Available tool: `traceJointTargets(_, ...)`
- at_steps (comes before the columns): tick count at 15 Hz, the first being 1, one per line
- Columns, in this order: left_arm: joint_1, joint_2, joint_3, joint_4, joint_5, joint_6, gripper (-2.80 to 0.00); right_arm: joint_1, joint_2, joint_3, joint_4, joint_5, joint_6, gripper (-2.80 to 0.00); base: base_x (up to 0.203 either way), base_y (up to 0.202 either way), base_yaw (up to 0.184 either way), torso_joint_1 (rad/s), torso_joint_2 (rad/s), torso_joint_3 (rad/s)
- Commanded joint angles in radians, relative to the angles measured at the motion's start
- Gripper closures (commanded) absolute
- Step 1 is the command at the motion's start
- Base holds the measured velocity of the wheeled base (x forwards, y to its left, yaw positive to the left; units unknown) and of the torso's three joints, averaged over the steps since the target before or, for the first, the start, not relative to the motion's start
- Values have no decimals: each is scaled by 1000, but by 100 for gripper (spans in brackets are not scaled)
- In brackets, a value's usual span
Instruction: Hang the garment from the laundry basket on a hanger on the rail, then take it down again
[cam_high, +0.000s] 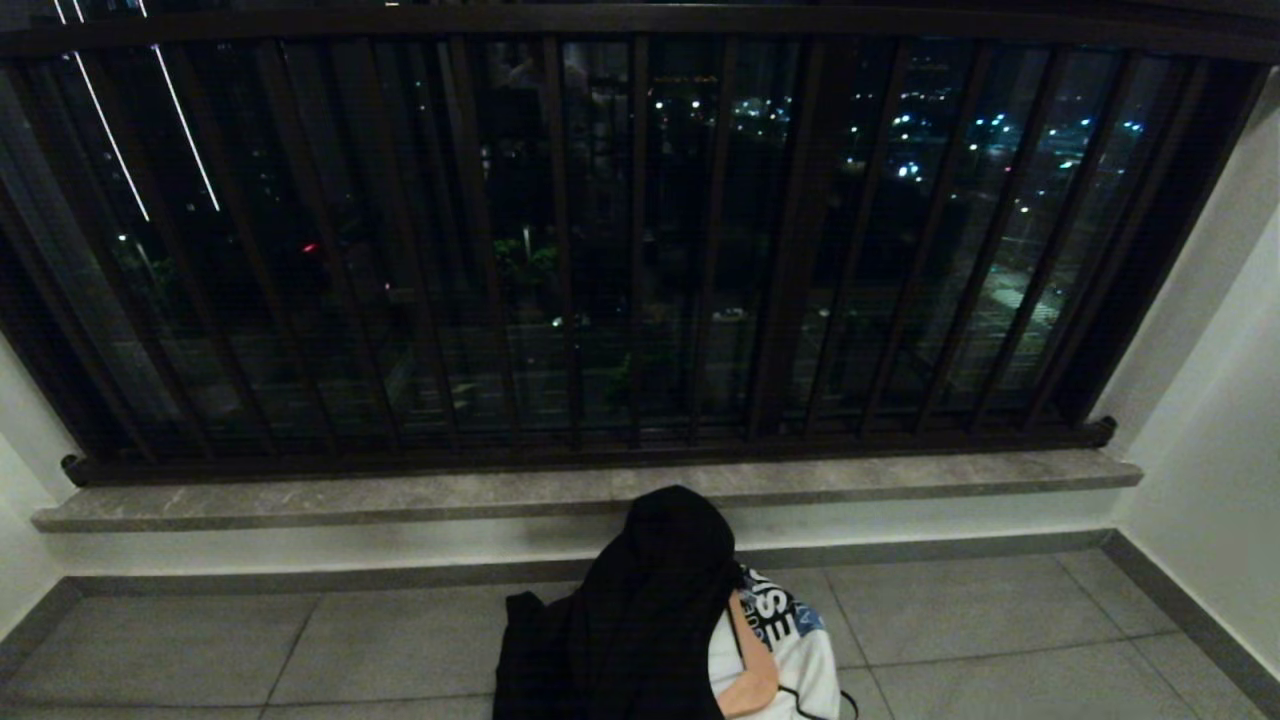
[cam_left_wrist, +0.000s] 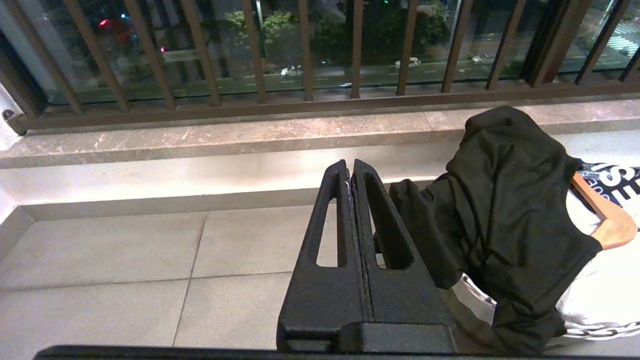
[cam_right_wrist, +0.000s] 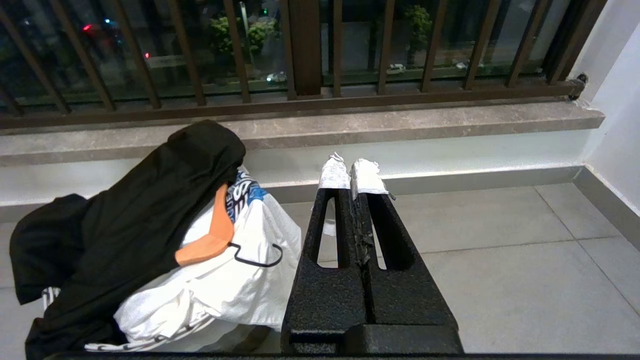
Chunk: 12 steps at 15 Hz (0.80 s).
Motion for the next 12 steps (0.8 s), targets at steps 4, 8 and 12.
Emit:
traceJointTargets(4,0,0,0,-1,0,0,0,0,1,0,0,0,0,0,0,0,0,0,0,0)
traceJointTargets(8,0,0,0,-1,0,-1,0,0,1,0,0,0,0,0,0,0,0,0,0,0)
traceJointTargets(12,0,0,0,-1,0,0,0,0,1,0,0,0,0,0,0,0,0,0,0,0)
